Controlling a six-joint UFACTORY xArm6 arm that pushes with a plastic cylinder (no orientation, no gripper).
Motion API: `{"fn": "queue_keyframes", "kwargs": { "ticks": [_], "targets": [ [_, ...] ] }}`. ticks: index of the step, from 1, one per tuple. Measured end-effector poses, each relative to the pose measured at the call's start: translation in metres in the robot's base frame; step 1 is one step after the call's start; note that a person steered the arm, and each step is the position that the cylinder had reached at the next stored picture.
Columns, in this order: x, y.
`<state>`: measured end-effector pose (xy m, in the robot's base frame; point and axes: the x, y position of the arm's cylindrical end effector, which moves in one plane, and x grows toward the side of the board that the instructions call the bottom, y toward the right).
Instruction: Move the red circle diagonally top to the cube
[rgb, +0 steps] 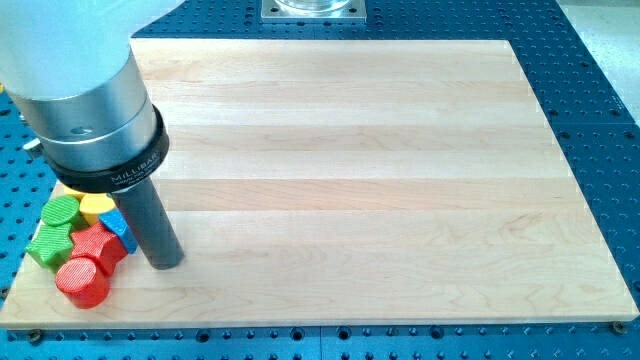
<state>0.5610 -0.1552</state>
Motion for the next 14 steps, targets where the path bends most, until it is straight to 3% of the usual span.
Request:
{"fn": "queue_keyframes", "kwargs": {
  "ticks": [2,3,8,9,11,12,14],
  "targets": [
    [0.017,0.015],
    [0.053,0.008],
    [0.052,-0.011],
    [0.008,0.041],
    [-0.118,0.022],
    [-0.142,-0.018],
    [-0.135,-0.118]
  ]
}}
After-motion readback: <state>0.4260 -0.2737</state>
